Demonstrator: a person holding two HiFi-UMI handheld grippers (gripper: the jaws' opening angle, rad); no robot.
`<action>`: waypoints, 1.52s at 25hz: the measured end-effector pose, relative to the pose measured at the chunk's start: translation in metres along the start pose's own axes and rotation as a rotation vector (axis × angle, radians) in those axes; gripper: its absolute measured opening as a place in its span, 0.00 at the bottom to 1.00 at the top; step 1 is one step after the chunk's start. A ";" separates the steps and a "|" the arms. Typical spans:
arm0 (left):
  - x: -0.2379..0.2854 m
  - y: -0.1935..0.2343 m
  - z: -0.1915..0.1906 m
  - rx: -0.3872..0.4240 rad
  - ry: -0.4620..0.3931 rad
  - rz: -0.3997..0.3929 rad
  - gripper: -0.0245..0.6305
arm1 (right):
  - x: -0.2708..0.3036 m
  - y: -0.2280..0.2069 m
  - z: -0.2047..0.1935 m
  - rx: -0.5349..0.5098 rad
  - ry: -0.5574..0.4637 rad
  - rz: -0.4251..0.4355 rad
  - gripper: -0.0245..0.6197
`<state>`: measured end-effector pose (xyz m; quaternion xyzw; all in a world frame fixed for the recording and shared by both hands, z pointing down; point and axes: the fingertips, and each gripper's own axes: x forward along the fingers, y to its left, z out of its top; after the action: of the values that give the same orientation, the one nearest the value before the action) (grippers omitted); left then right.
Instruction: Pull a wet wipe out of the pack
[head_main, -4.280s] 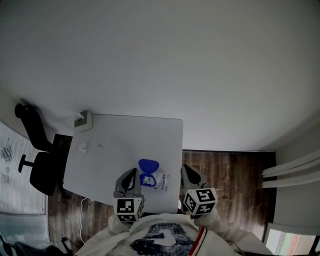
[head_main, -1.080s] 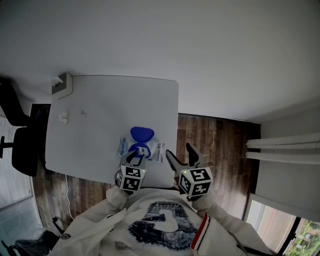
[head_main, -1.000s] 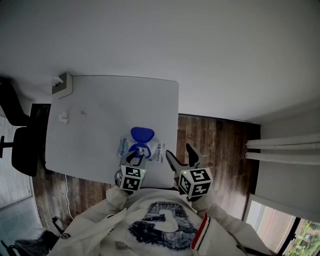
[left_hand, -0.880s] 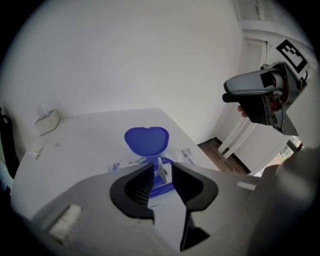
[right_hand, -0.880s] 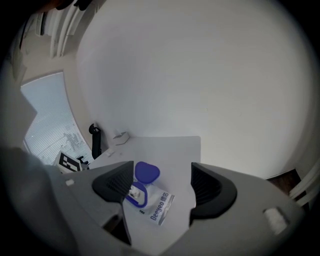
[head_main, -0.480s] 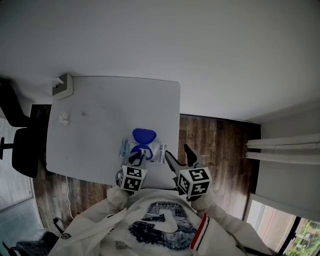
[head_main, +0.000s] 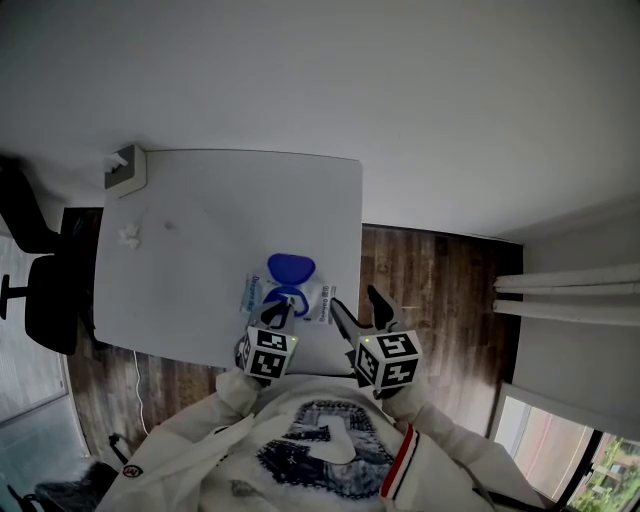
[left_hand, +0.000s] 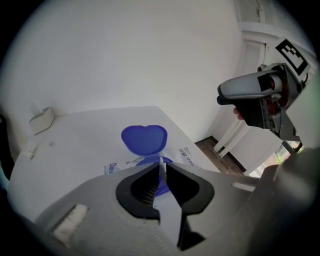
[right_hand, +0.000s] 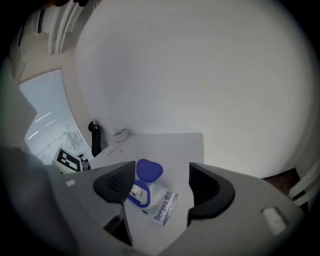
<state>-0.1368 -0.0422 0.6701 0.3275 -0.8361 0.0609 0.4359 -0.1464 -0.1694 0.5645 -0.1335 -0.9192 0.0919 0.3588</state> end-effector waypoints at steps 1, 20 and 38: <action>0.000 0.000 0.000 -0.002 -0.001 0.000 0.11 | 0.001 0.001 -0.001 0.001 0.002 0.001 0.55; -0.001 0.003 0.002 -0.060 0.019 -0.032 0.08 | 0.021 0.020 -0.015 0.001 0.048 0.029 0.54; -0.001 0.008 0.002 -0.078 0.017 -0.050 0.05 | 0.029 0.029 -0.025 0.026 0.062 0.020 0.51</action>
<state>-0.1424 -0.0364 0.6691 0.3304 -0.8256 0.0200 0.4570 -0.1450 -0.1310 0.5935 -0.1409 -0.9050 0.1030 0.3879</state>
